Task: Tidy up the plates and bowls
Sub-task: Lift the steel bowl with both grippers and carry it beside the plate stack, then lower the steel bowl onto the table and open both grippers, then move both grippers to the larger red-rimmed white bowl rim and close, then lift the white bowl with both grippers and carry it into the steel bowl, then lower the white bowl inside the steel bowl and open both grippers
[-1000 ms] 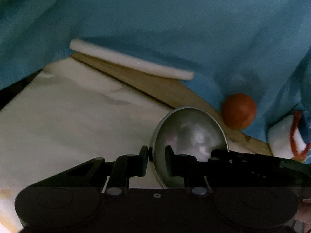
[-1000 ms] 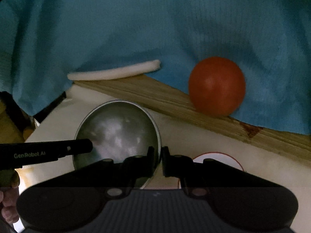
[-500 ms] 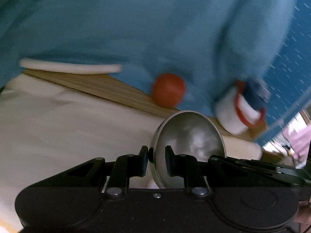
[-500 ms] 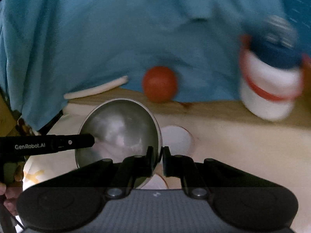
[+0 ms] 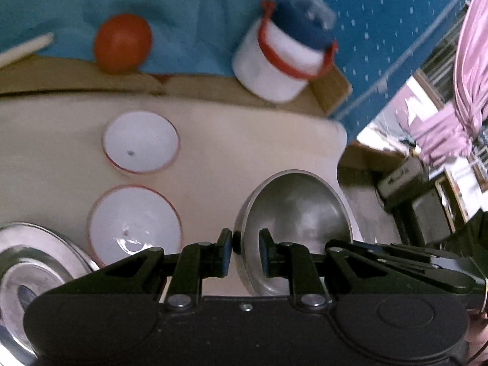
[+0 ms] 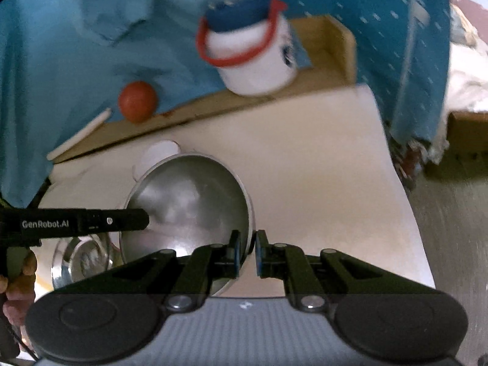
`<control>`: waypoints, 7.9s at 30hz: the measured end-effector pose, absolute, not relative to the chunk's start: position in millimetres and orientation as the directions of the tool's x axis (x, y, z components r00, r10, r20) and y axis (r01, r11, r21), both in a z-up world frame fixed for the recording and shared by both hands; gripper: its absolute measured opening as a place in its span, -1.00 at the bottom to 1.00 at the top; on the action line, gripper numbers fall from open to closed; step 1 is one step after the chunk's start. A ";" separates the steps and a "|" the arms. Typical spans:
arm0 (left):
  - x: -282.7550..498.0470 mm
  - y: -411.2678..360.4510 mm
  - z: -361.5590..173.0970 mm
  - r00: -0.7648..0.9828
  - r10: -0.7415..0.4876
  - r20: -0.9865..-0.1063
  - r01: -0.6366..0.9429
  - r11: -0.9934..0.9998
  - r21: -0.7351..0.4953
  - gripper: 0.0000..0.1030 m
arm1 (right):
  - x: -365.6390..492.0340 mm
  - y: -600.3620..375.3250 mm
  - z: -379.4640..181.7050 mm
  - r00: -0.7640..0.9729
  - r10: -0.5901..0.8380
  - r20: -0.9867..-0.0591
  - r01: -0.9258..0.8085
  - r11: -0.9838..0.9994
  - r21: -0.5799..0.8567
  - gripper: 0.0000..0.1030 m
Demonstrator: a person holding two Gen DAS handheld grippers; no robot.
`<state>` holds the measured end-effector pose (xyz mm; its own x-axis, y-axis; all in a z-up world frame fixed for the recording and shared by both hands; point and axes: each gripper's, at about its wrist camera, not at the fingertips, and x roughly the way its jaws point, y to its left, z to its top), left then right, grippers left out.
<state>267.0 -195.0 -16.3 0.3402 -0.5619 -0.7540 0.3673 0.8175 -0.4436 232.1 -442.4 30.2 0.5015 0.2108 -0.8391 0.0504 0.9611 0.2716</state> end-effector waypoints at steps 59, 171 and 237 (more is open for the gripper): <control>279.3 -147.9 18.6 0.444 -0.396 -0.804 0.403 0.889 -0.216 0.98 | 230.8 -455.0 29.0 0.548 0.243 -0.801 0.031 0.950 0.310 0.99; 304.2 -235.9 1.2 0.100 -0.591 -0.801 0.664 0.639 -0.388 -0.89 | 223.8 -405.9 44.5 0.520 0.075 -0.851 0.093 0.985 0.143 -0.85; 307.9 -249.5 -14.8 0.152 -0.483 -0.862 0.592 0.743 -0.312 -0.74 | 235.9 -430.4 20.8 0.469 0.157 -0.869 0.036 0.980 0.196 -0.71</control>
